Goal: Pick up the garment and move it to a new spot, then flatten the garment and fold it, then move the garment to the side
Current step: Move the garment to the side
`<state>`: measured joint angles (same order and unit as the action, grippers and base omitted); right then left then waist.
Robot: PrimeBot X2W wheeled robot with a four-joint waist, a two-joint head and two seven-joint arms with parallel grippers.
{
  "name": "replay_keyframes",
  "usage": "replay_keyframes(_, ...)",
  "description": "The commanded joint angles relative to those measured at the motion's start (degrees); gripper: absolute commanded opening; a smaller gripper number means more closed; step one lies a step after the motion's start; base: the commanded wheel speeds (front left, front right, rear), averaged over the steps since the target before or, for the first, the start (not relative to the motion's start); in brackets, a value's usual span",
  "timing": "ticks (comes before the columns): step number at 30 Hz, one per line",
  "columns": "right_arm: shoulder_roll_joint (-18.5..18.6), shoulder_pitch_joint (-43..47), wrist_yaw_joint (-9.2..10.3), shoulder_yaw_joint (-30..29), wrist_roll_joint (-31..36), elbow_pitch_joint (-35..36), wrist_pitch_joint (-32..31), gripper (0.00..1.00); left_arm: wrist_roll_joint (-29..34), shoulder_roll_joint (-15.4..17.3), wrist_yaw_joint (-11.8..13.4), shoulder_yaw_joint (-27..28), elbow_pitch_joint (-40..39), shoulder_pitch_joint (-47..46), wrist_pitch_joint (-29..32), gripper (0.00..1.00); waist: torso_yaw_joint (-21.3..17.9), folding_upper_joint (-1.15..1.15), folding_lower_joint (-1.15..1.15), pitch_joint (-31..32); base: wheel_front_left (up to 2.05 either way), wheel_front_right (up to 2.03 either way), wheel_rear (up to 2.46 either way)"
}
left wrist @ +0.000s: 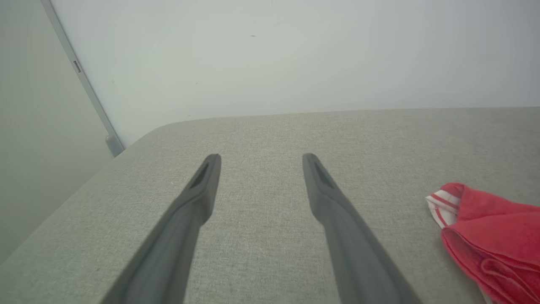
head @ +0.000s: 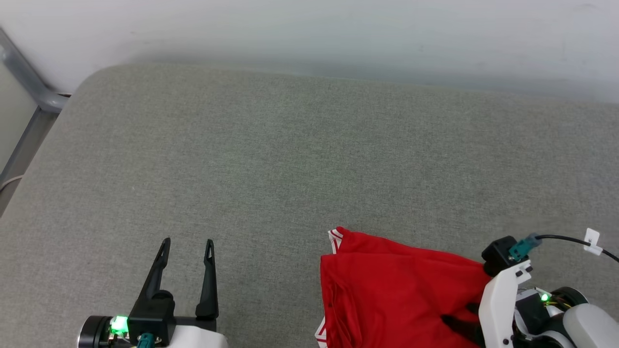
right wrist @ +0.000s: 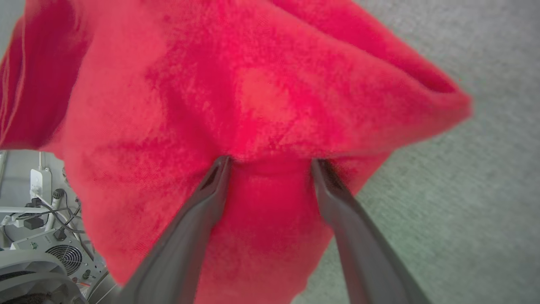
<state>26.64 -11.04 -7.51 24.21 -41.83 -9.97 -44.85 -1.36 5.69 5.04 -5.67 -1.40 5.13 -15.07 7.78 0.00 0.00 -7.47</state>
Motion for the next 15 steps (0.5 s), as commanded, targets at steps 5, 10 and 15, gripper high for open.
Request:
replay_keyframes(5,-1.26,1.26,0.03,7.38,0.07,-6.01,0.53,1.0,-0.18,-0.21,-0.24,-0.23,0.45,-1.41,-0.12,1.0,0.7,0.0,0.0,-0.73,0.0,0.0,0.0)
replay_keyframes(10,-0.79,0.27,0.03,10.8,-0.17,-8.33,3.47,0.47,-0.34,-0.28,-0.15,0.15,0.55,-1.42,-0.12,1.0,0.61,0.0,0.0,-0.85,0.0,0.0,0.0)
replay_keyframes(15,0.41,-1.84,0.05,11.77,-0.56,-9.23,7.21,0.0,-0.29,-0.32,-0.1,0.39,0.76,-1.05,-0.12,1.0,0.11,0.0,0.0,-0.67,0.0,0.0,0.0)
